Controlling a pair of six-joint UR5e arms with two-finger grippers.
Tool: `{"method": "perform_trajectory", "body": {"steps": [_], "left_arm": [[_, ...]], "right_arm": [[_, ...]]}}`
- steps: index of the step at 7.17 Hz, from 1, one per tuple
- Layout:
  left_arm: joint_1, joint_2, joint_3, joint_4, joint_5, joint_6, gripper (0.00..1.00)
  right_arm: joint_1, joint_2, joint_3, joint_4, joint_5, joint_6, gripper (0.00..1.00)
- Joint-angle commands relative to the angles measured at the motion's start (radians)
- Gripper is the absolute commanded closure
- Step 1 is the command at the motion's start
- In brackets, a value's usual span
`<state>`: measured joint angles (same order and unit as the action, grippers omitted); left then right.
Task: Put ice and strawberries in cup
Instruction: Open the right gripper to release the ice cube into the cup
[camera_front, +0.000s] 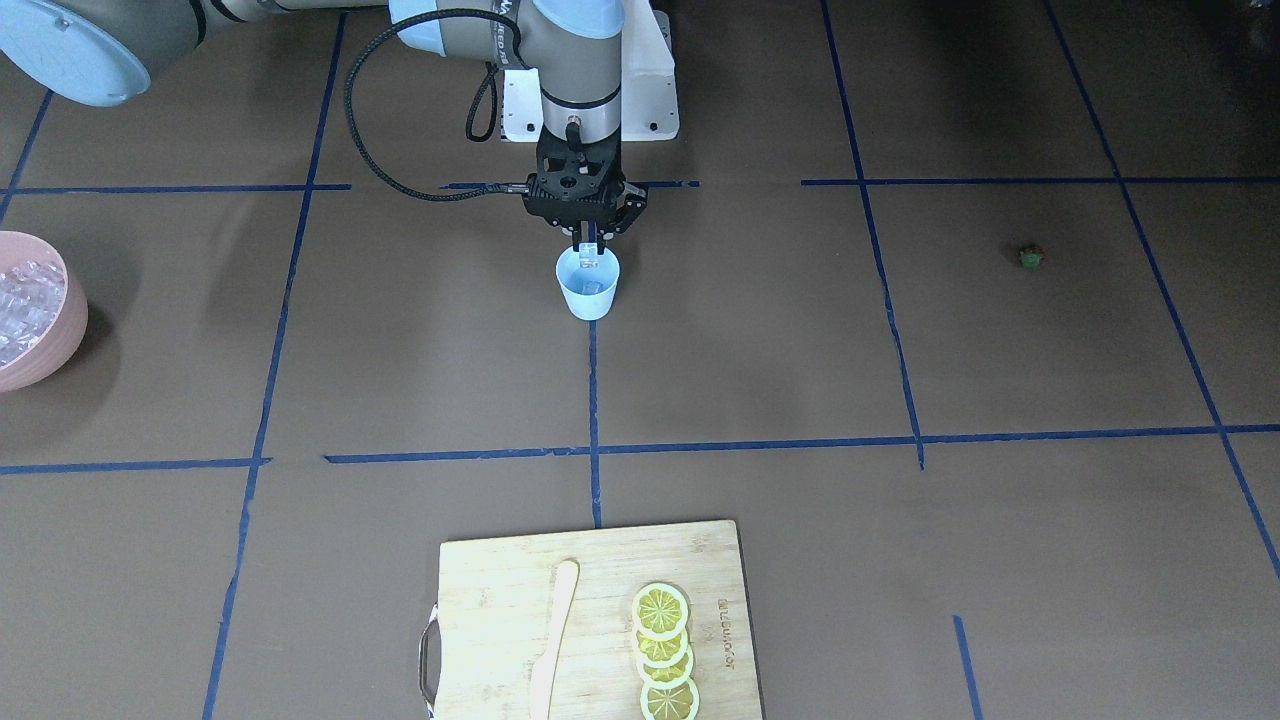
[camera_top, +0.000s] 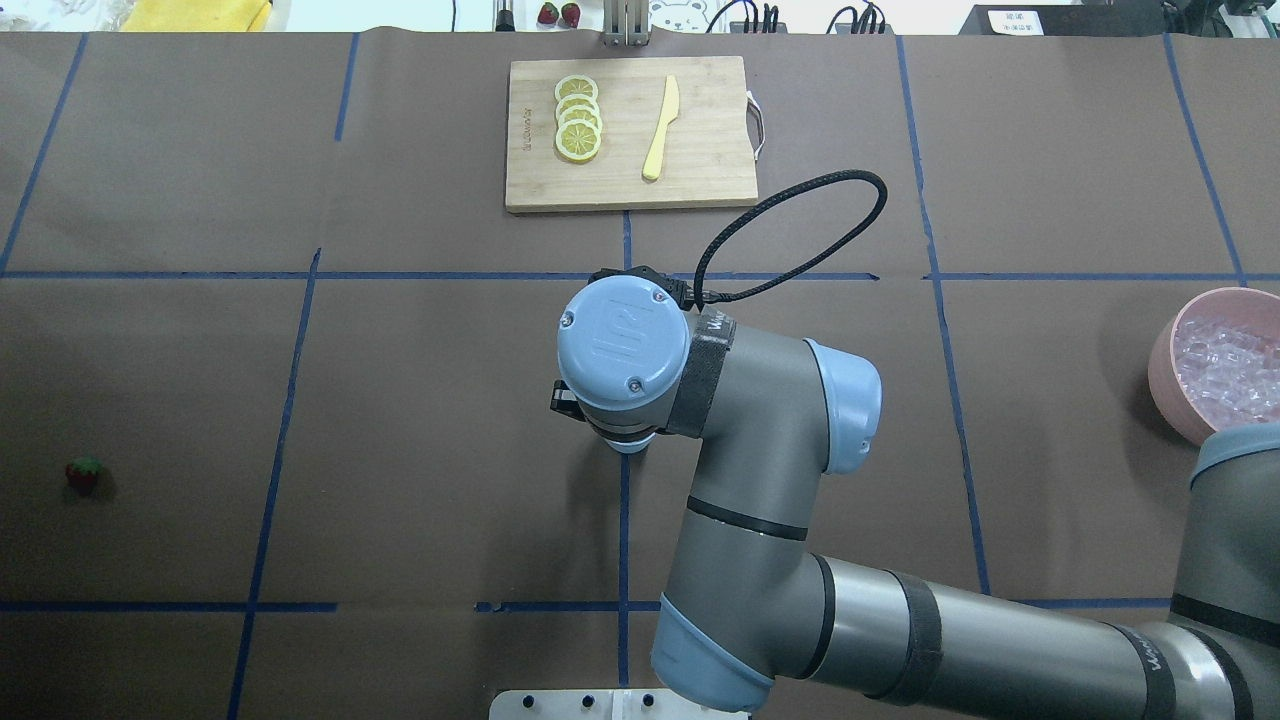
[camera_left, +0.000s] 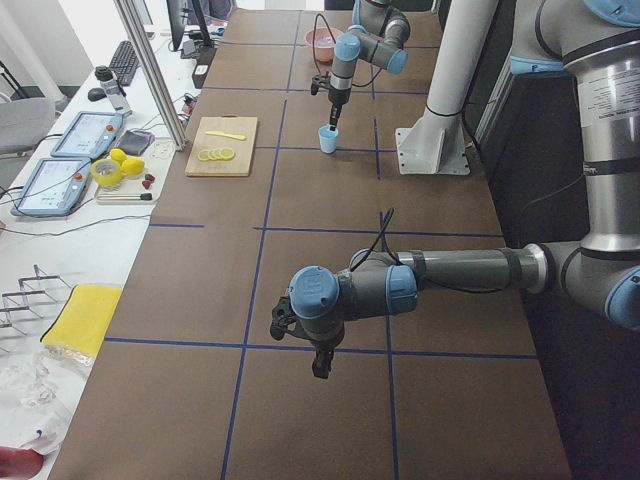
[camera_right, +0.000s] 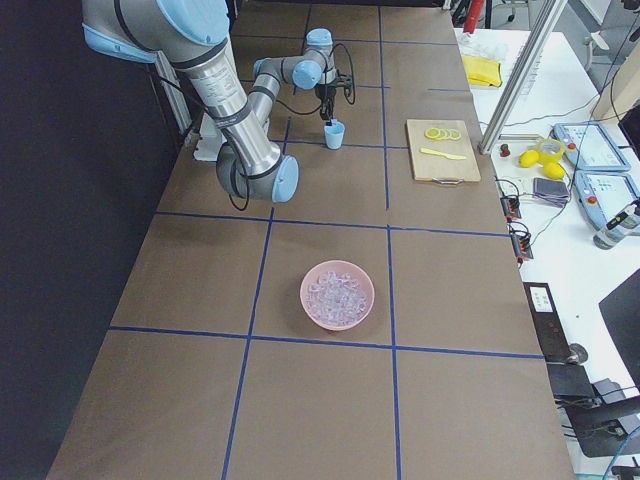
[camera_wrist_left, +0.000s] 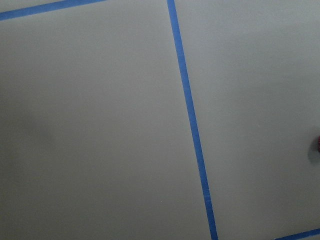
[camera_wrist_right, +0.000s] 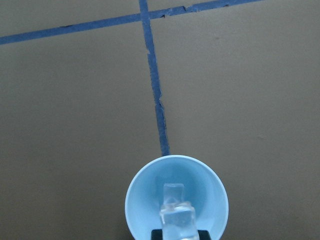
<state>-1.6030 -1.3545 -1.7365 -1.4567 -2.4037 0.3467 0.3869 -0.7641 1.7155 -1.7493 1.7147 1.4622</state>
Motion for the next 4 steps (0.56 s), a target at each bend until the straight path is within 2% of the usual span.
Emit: {"method": "perform_trajectory", "body": {"steps": [1,4], "left_arm": [[0.000,0.000,0.002,-0.001,-0.002,0.000,0.00],[0.000,0.000,0.003,0.001,-0.002,0.000,0.00]], "right_arm": [[-0.002,-0.003,0.007,0.001,0.003,-0.010,0.00],[0.035,-0.003,0.059,-0.002,0.019,-0.048,0.00]]}}
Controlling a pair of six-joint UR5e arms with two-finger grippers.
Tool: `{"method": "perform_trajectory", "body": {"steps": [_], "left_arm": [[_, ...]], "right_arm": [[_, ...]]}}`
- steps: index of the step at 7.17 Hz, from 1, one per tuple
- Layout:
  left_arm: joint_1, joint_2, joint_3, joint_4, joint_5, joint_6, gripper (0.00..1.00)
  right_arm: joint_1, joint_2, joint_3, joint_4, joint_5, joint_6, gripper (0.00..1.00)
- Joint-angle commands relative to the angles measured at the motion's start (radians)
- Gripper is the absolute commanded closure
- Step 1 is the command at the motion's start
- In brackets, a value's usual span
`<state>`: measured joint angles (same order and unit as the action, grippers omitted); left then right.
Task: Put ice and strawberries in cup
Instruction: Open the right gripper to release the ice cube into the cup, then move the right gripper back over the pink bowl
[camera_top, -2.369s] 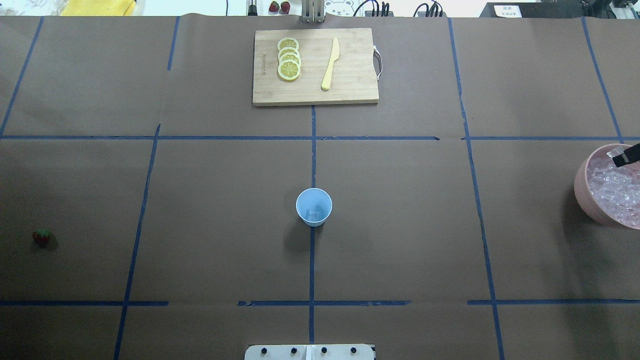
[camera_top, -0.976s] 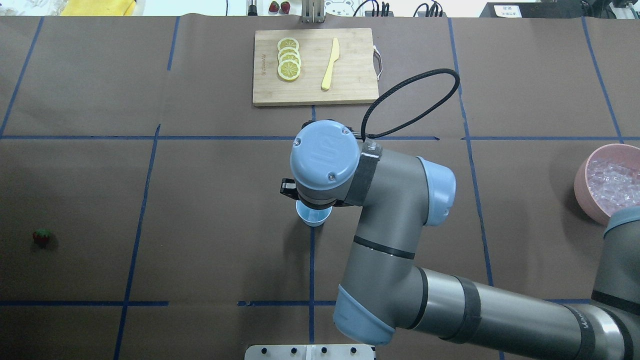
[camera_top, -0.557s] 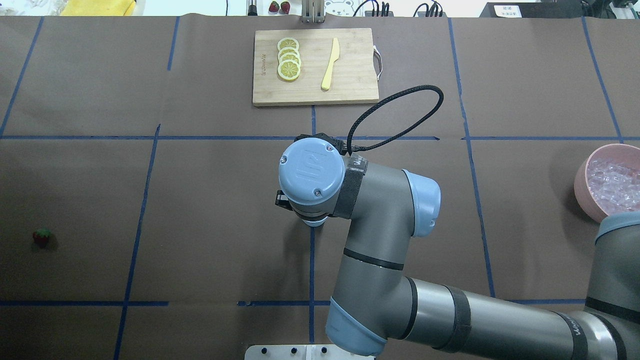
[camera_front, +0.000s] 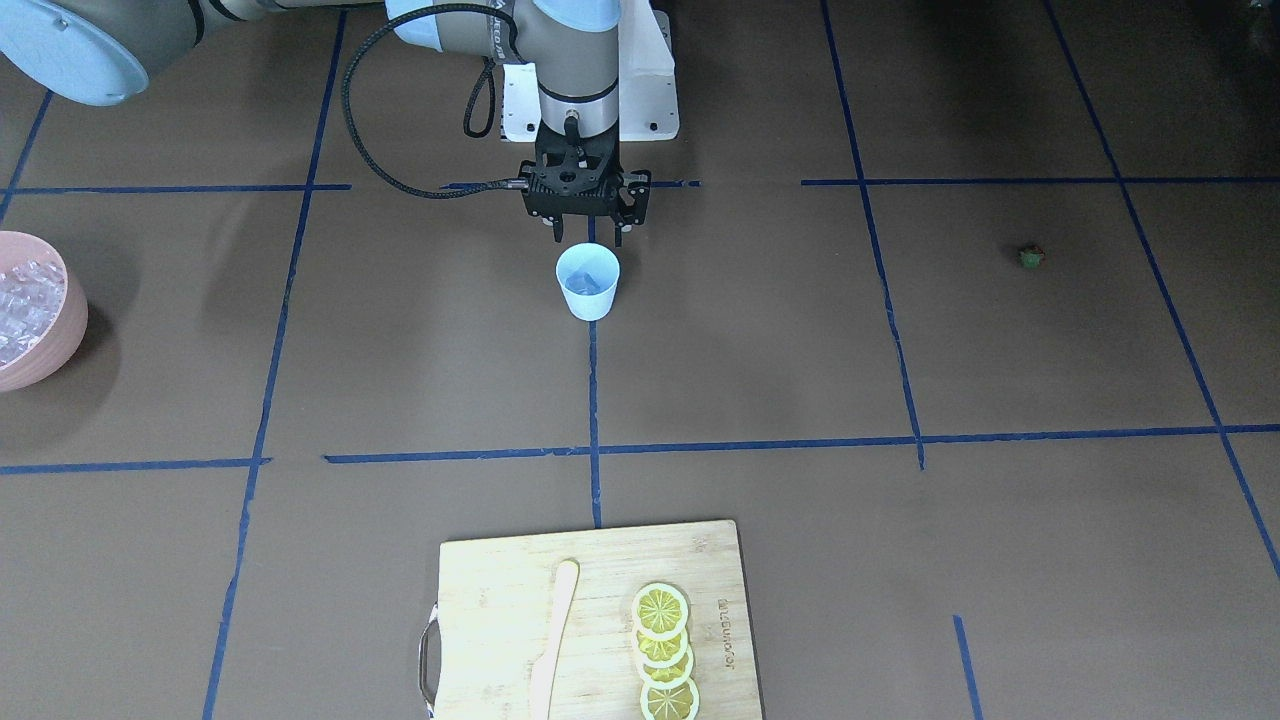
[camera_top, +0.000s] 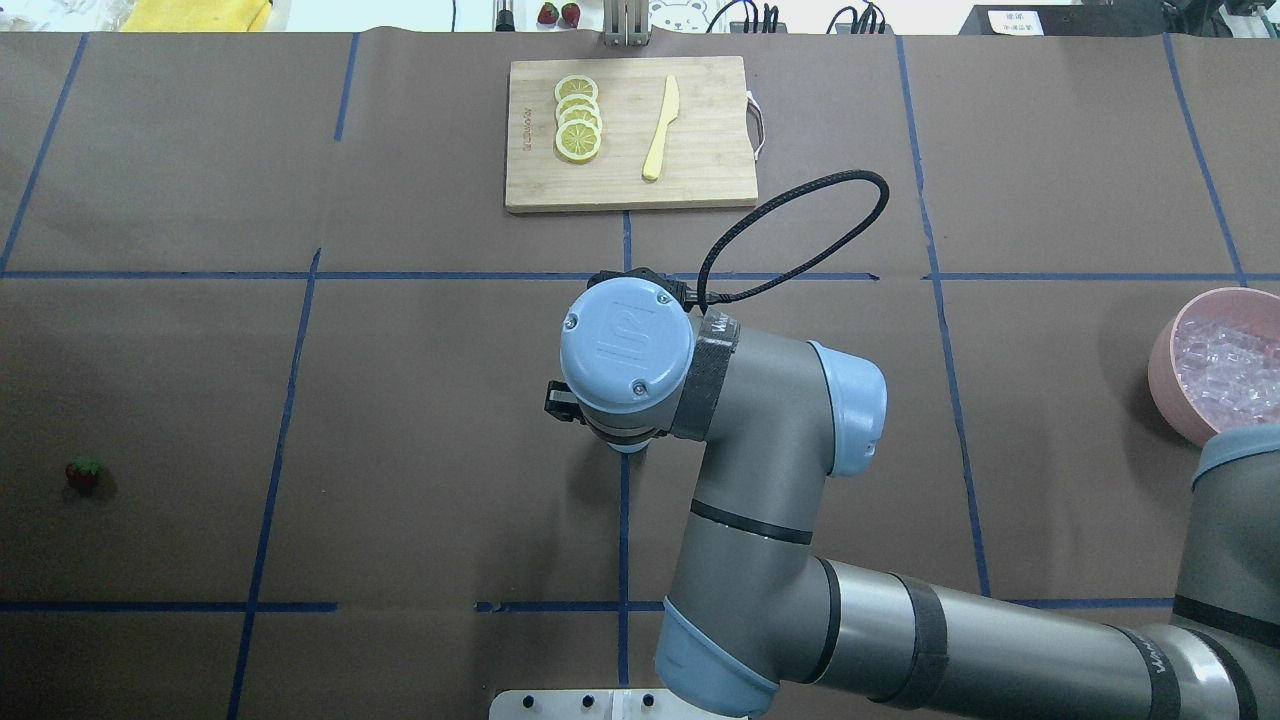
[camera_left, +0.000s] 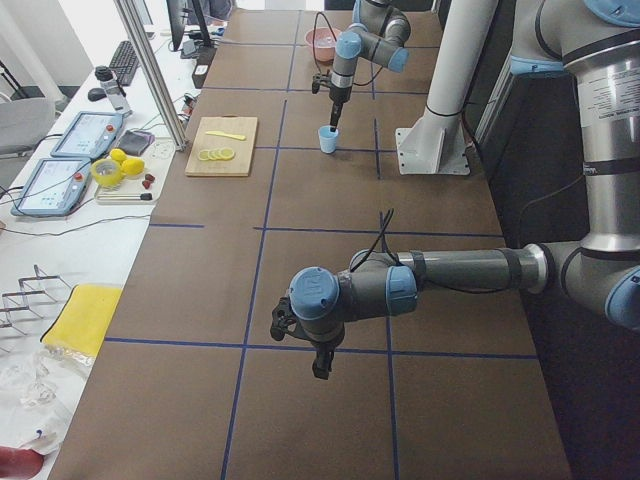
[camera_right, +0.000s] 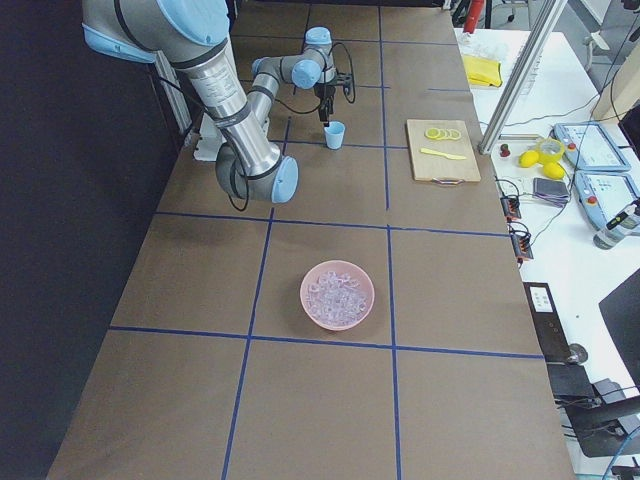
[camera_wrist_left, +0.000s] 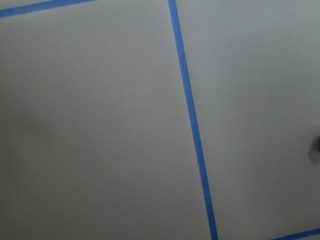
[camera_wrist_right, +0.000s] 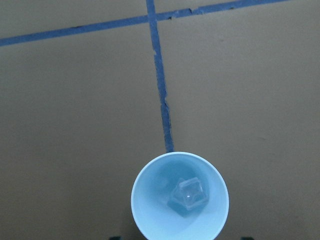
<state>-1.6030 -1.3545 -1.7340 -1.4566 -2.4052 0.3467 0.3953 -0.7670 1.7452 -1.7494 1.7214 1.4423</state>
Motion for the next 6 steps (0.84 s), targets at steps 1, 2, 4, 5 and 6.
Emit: {"method": "perform_trajectory", "body": {"steps": [1,2,4,5,6], "left_arm": [[0.000,0.000,0.002,-0.001,0.000,0.000,0.00],[0.000,0.000,0.002,0.001,0.001,0.000,0.00],[0.000,0.000,0.002,0.001,0.000,0.000,0.00],[0.000,0.000,0.004,0.002,0.000,0.000,0.00],[0.000,0.000,0.004,0.002,0.000,0.000,0.00]], "right_arm": [[0.072,-0.023,0.055,-0.004,0.056,-0.069,0.00],[0.133,-0.076,0.097,-0.004,0.113,-0.144,0.00],[0.264,-0.249,0.215,0.005,0.205,-0.381,0.00],[0.340,-0.338,0.240,0.005,0.278,-0.524,0.00],[0.435,-0.450,0.287,0.005,0.346,-0.669,0.00]]}}
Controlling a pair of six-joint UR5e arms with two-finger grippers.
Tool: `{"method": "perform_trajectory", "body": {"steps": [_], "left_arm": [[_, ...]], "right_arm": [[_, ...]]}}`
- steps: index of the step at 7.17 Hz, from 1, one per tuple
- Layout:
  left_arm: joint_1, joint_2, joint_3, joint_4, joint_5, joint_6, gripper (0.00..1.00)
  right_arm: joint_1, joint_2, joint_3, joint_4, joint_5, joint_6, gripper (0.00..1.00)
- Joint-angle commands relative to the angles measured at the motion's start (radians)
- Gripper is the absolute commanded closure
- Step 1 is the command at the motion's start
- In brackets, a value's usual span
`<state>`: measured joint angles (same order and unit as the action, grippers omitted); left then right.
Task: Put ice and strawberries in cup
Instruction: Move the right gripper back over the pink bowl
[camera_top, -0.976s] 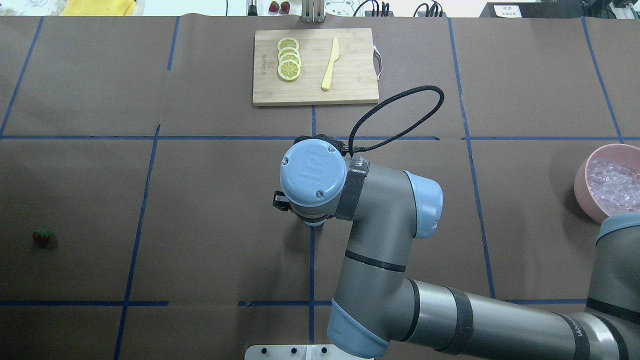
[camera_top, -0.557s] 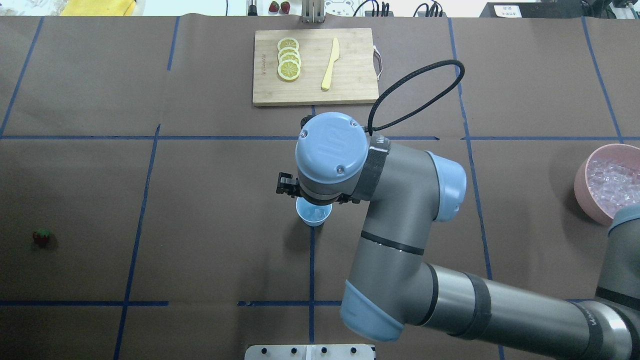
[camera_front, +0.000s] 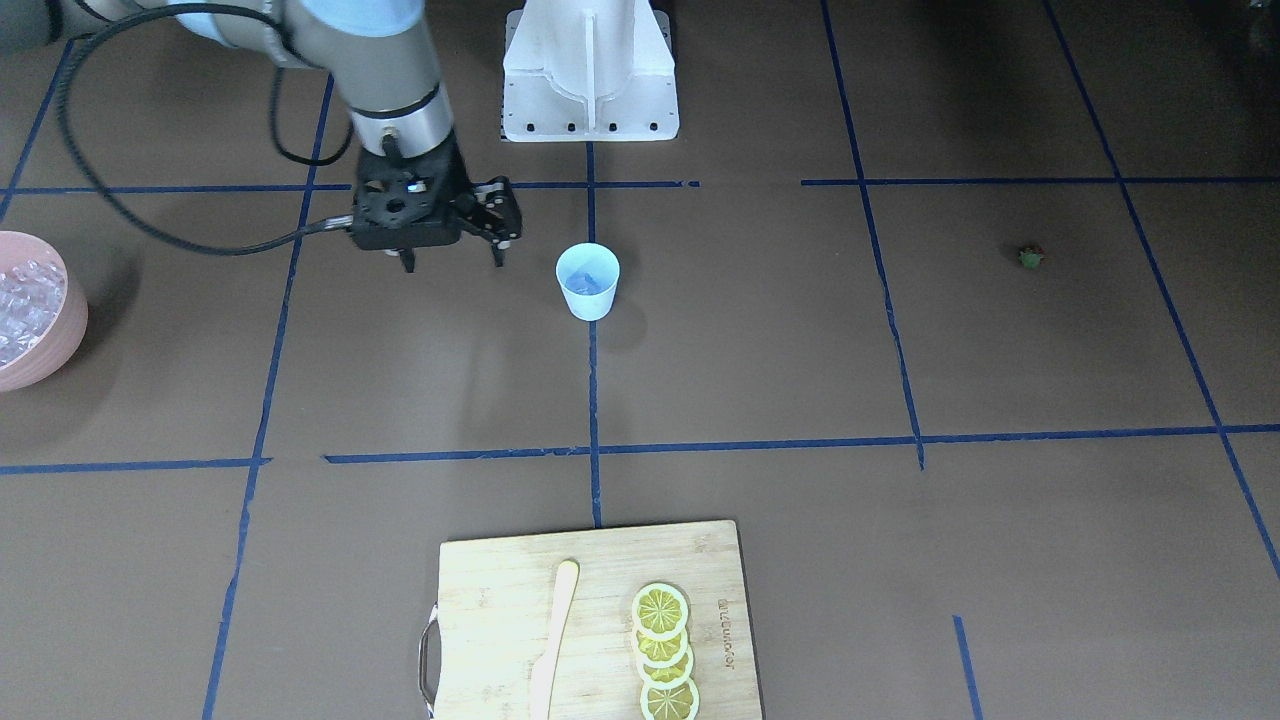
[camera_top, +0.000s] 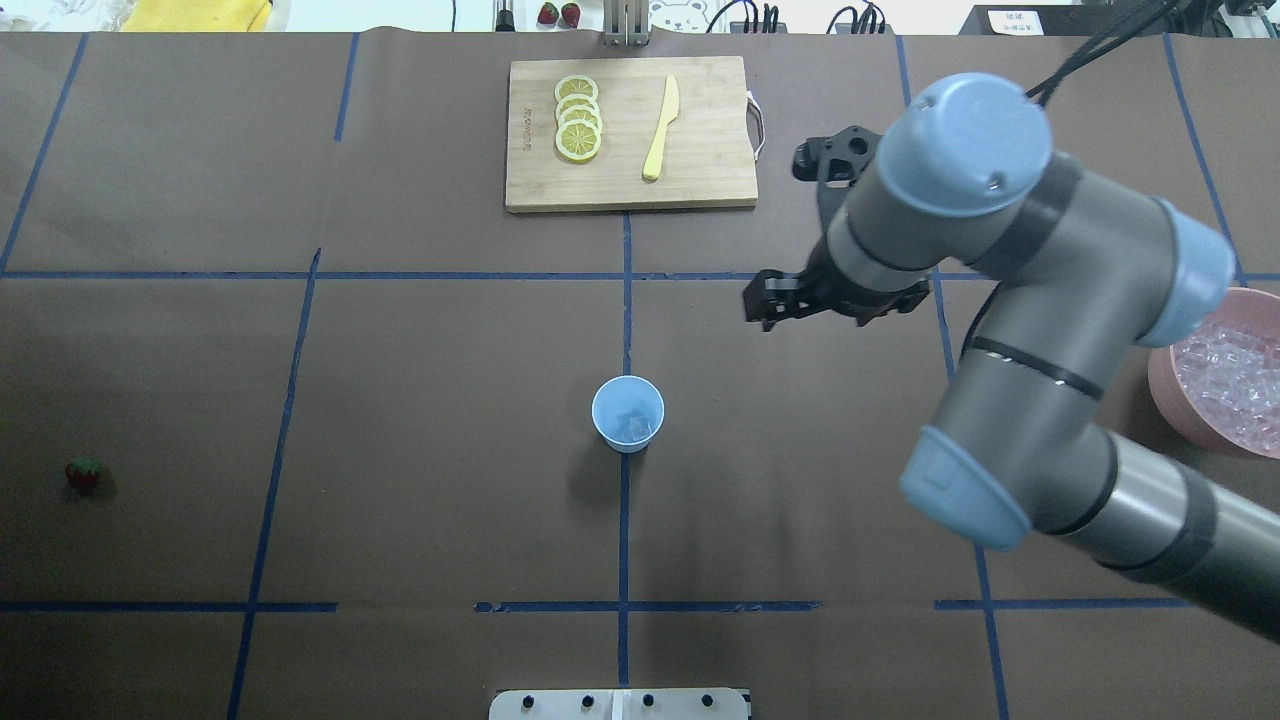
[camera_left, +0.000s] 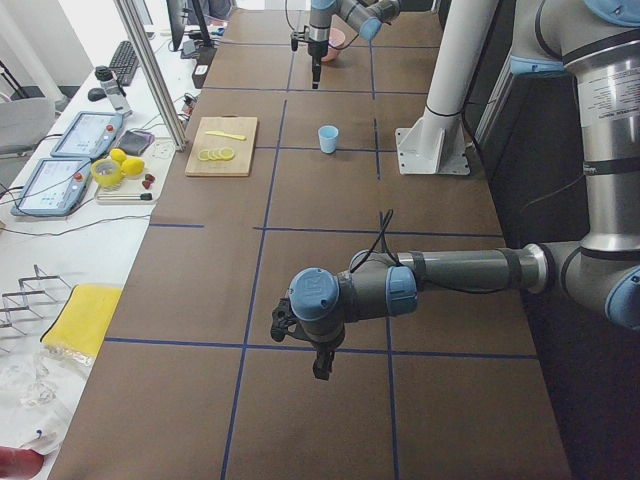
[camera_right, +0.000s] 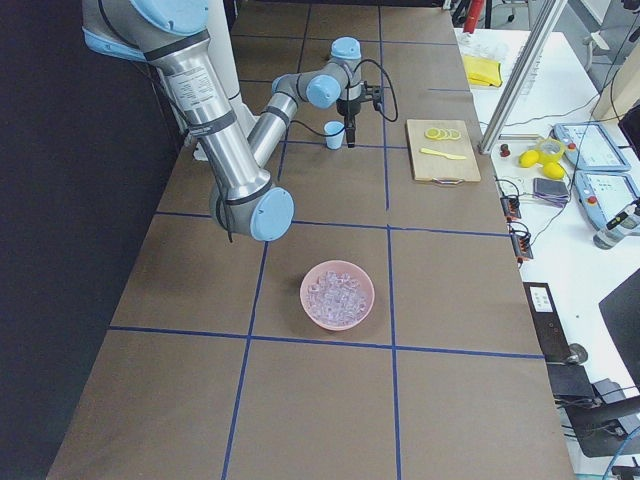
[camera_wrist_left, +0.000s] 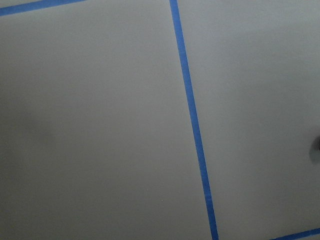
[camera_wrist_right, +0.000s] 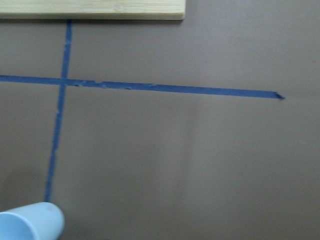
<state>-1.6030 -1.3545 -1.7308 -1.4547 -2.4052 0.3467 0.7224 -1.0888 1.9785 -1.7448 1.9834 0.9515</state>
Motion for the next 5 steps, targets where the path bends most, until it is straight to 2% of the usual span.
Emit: {"method": "perform_trajectory", "body": {"steps": [1,3,4,5], "left_arm": [[0.000,0.000,0.000,0.000,0.000,0.000,0.00],[0.002,0.003,0.000,0.004,0.000,0.000,0.00],[0.000,0.003,0.000,0.002,0.000,0.000,0.00],[0.002,0.003,0.000,0.004,0.000,0.000,0.00]], "right_arm": [[0.196,-0.272,0.103,0.023,0.115,-0.353,0.00],[0.386,-0.492,0.100,0.130,0.237,-0.637,0.00],[0.475,-0.544,0.099,0.136,0.288,-0.742,0.00],[0.524,-0.630,0.103,0.152,0.287,-0.842,0.00]]}}
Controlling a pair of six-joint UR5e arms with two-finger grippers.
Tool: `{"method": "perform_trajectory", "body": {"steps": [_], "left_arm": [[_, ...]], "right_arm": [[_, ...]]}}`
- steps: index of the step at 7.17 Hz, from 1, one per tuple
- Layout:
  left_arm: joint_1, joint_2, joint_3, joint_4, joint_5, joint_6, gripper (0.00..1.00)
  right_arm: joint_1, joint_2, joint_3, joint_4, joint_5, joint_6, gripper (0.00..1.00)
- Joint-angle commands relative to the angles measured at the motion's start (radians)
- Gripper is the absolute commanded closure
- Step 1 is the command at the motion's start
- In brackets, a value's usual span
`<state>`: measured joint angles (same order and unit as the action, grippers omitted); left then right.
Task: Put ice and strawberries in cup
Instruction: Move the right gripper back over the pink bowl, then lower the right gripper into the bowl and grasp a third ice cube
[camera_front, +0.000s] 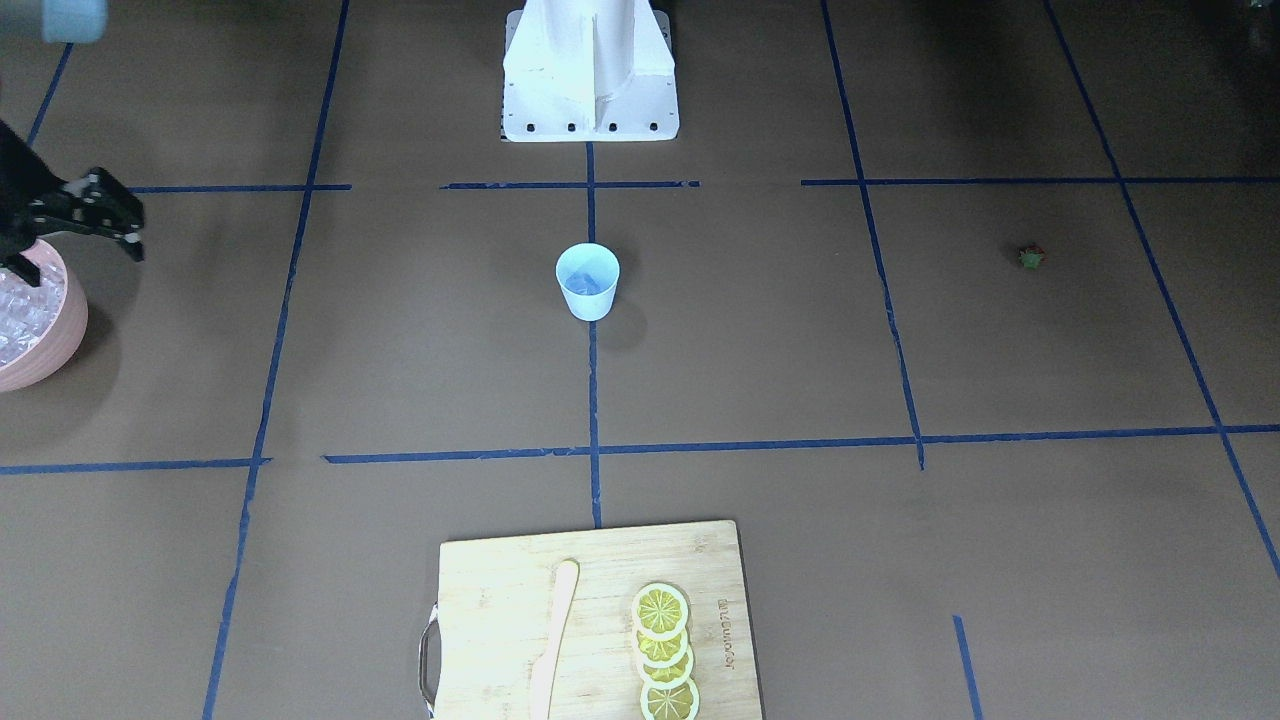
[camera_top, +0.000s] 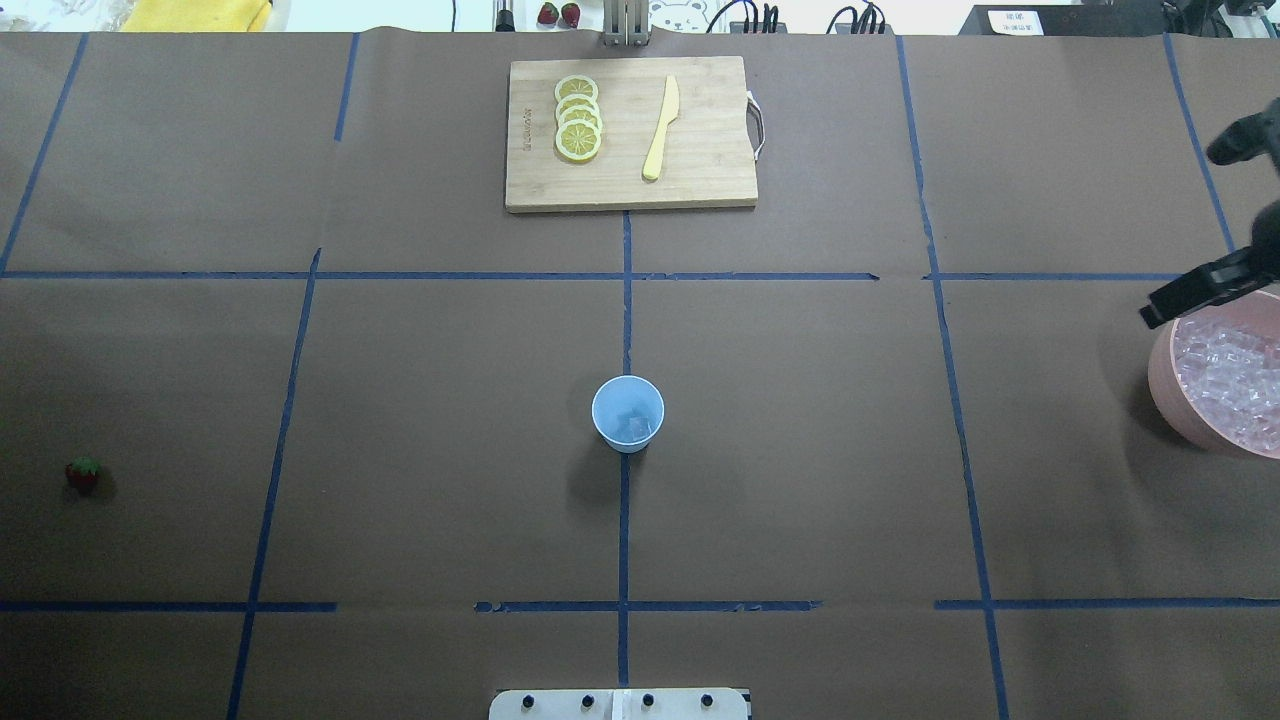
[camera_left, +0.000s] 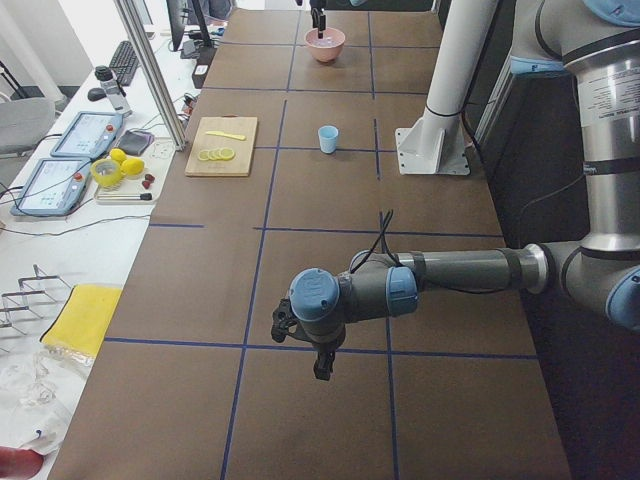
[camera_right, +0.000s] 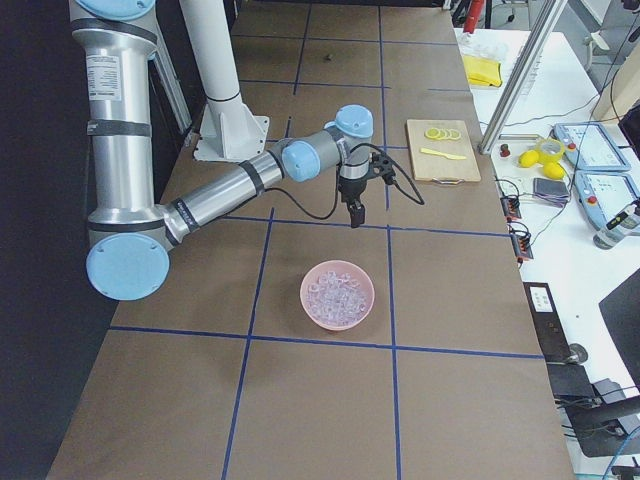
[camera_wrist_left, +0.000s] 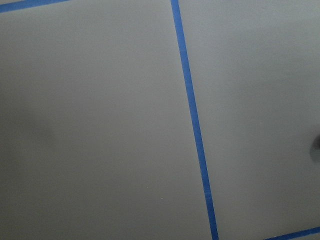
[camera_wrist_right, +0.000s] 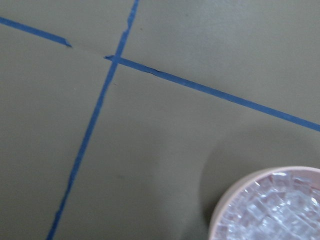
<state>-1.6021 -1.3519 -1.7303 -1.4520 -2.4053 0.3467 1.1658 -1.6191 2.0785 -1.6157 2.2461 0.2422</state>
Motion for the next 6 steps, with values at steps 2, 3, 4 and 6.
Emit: {"method": "perform_trajectory", "body": {"steps": [2,3,4,6], "left_arm": [[0.001,0.004,-0.002,-0.001,0.000,0.000,0.00],[0.001,0.004,0.000,0.001,0.000,0.000,0.00],[-0.001,0.005,-0.002,0.001,0.000,0.000,0.00],[-0.001,0.005,-0.002,0.001,0.000,0.000,0.00]], "right_arm": [[0.107,-0.182,-0.053,0.129,0.020,-0.189,0.00],[0.107,-0.183,-0.096,0.182,0.018,-0.143,0.01],[0.104,-0.186,-0.131,0.259,0.014,-0.042,0.01],[0.095,-0.188,-0.240,0.396,0.003,0.003,0.02]]}}
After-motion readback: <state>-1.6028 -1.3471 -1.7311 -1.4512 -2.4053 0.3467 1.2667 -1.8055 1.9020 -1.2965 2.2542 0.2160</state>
